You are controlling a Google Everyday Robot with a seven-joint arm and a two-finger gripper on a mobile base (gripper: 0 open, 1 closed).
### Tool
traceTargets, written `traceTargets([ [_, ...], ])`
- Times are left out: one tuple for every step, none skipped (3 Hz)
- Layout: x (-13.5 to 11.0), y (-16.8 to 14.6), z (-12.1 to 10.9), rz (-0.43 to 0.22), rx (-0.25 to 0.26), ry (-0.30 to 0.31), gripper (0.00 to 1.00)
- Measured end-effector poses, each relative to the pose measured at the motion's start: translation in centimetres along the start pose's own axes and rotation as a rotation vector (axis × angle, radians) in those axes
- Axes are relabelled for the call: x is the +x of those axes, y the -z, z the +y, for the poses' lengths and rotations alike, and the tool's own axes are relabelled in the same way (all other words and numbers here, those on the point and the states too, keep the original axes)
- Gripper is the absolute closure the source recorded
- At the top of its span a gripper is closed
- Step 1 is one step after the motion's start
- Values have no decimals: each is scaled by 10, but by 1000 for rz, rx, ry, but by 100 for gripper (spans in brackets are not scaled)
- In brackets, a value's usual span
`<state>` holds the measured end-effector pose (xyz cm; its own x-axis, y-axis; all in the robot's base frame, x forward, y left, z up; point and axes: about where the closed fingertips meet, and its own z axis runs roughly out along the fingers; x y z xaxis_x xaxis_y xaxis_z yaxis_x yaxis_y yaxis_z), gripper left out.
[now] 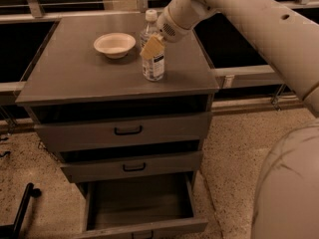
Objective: Place blue plastic bottle into bottom drawer
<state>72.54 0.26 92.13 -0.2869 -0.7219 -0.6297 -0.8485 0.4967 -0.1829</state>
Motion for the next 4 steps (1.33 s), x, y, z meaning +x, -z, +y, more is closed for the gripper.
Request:
traceTargets([
  [-2, 7, 1, -7, -1, 14, 100],
  [-5, 32, 5, -32, 3, 50, 100],
  [8, 78, 17, -68, -4, 114, 100],
  [20, 101, 26, -83, -29, 164, 100],
])
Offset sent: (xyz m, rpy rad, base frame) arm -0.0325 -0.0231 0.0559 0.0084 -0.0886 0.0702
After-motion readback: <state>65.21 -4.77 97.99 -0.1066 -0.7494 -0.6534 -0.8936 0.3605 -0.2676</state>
